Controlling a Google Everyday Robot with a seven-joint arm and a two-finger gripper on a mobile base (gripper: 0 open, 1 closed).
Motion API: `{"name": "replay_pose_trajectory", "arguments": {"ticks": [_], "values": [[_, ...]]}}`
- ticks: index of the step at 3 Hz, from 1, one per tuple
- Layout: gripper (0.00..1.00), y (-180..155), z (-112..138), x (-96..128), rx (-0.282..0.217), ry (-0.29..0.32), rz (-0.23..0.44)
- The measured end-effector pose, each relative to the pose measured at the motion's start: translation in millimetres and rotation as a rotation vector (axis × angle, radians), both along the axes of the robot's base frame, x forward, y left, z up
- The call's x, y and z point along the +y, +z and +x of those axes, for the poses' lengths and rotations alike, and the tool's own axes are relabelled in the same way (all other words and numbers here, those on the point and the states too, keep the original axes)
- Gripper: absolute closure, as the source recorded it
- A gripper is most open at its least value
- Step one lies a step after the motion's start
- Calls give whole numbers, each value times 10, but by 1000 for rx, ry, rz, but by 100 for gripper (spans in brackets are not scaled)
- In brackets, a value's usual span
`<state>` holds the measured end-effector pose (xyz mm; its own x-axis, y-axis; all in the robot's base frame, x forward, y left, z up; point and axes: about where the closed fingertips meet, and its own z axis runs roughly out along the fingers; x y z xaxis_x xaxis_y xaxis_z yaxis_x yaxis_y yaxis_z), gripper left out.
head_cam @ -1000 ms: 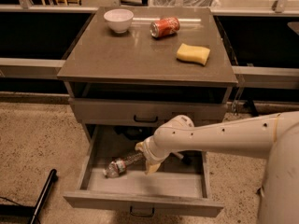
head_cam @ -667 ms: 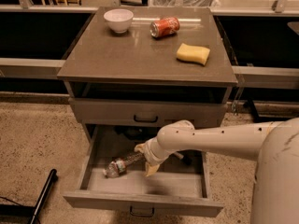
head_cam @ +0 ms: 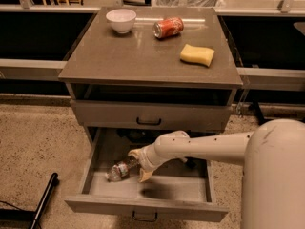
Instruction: Pick water bottle from middle drawer and place on counter
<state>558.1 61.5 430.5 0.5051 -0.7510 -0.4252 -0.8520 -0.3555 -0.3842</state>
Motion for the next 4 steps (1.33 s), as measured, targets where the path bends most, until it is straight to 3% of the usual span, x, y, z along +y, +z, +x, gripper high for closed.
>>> {"name": "replay_pose_trajectory", "arguments": {"ticks": [1,3,4], "values": [[31,-136,84,158,-14,-12,17],[32,-399,204,296,13,-32,36],[40,-494,242,319,30,-38,27]]}}
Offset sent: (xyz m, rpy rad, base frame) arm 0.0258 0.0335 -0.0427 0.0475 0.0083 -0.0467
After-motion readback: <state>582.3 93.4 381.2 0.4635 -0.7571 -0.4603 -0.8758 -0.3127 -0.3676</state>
